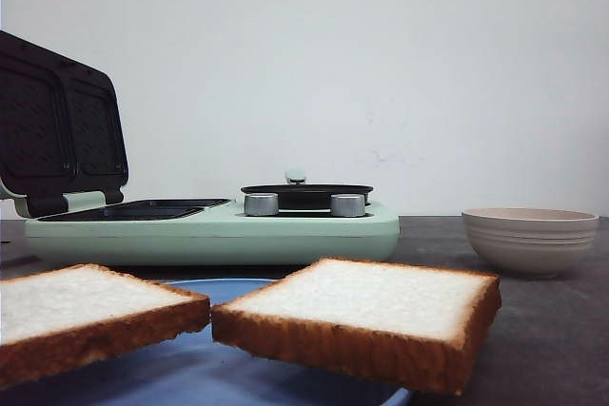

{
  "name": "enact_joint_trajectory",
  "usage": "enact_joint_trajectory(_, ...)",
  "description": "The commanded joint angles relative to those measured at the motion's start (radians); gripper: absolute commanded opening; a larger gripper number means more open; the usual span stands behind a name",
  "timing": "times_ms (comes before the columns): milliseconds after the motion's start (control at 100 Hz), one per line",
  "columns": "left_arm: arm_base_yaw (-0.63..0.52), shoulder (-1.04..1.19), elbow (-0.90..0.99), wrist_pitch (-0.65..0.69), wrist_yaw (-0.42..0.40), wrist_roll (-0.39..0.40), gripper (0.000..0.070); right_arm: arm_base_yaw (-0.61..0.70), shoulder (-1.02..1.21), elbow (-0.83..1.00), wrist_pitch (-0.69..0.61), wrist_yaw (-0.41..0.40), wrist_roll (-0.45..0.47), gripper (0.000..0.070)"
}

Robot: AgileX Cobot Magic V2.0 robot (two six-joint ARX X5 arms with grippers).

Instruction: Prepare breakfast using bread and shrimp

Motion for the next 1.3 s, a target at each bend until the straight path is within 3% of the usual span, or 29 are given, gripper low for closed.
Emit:
enact_joint_trajectory(0,0.0,-0.001,-0.018,-0.003,0.0,-0.007,0.0,-0.001,0.001,-0.003,0.01,0.0,-0.005,0.001)
enact_joint_trajectory(1150,0.0,-0.001,-0.018,-0.001,0.0,-0.008,0.0,-0.001,0.001,-0.003,0.011,0.0,-0.005,0.001)
enact_joint_trajectory(1230,0.0,-0.001,-0.018,-0.002,0.001,-0.04,0.0,-0.002,0.001,-0.003,0.019,0.002,-0.003,0.001)
enact_joint_trajectory(1290,0.0,-0.001,-0.018,-0.002,0.001,-0.115,0.0,-0.001,0.001,-0.003,0.045,-0.002,-0.003,0.001)
